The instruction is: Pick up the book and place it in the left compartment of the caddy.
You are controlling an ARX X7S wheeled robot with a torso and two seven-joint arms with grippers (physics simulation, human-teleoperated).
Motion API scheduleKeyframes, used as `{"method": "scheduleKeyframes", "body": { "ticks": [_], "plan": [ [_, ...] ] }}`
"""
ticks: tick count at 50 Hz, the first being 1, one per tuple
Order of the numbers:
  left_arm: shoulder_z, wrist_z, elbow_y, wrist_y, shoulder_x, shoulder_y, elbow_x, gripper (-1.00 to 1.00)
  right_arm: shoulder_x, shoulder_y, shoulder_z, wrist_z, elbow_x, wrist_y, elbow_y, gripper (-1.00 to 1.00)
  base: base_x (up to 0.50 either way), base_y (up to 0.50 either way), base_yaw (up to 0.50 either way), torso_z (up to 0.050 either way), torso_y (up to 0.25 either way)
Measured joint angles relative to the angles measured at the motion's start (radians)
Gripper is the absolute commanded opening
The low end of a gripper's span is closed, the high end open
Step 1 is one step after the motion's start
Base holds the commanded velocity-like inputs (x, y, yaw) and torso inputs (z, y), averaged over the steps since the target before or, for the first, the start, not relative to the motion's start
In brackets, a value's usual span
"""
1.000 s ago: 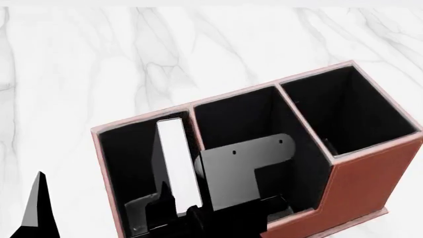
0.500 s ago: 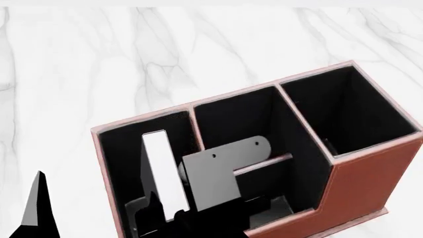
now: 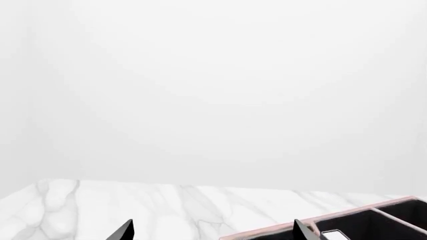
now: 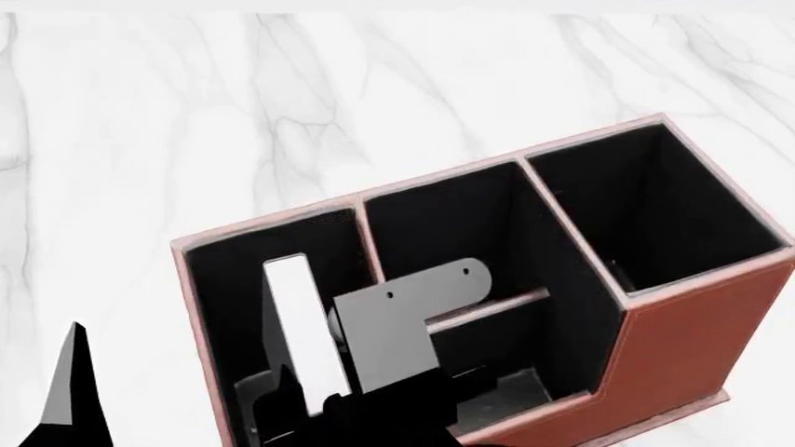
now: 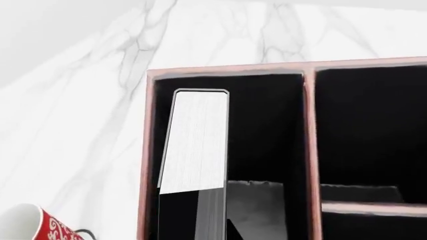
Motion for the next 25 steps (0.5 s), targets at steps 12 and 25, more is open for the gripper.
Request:
{"method": "scheduleKeyframes", "body": {
  "ticks": [12,25],
  "plan": [
    [0.000,-0.002,-0.004,0.007,-0.002,0.003,-0.001,1.00,-0.012,-0.001,-0.030,-0.063,-0.061,-0.031,0.061,-1.00,0.00,0.00,0.00,0.000,0.002],
    [0.003,-0.004,-0.008,0.011,-0.005,0.002,-0.002,1.00,-0.030,0.006,-0.062,-0.122,-0.122,-0.058,0.142,-1.00,0.00,0.00,0.00,0.001,0.002]
  ]
}}
